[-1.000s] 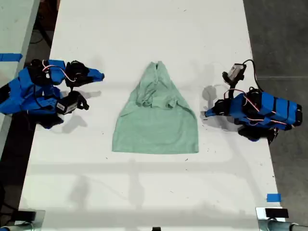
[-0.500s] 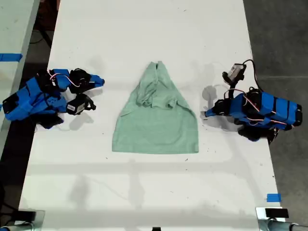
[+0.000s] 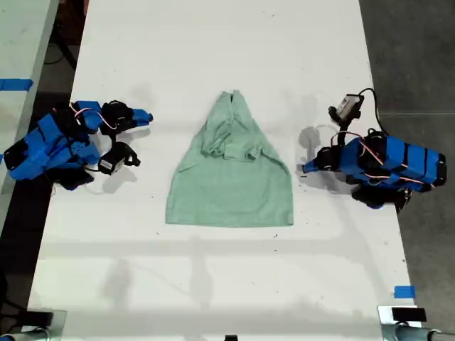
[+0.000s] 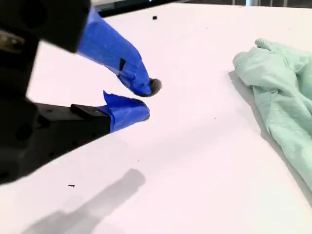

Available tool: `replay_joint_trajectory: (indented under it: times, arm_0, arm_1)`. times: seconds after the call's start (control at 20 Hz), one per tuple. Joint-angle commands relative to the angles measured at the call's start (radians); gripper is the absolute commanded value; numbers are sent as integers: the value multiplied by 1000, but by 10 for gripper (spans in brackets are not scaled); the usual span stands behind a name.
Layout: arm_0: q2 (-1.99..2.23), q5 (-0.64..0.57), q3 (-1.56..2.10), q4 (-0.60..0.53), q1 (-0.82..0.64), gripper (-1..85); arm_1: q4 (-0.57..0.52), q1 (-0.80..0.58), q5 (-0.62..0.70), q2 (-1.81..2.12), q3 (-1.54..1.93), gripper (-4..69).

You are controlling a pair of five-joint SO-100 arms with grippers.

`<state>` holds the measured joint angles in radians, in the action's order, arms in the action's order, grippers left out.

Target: Fold t shirt

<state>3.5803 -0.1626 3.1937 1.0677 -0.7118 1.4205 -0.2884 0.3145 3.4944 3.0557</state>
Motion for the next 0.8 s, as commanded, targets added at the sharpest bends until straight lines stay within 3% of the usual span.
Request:
replay_joint_trajectory:
  times: [0.0, 0.75]
  arm_0:
    - [6, 14, 9, 3, 21, 73]
    - [6, 8, 12, 3, -21, 23]
  arm_1:
    - [-9, 9, -17, 2, 15, 21]
    - [-8, -5, -17, 2, 14, 21]
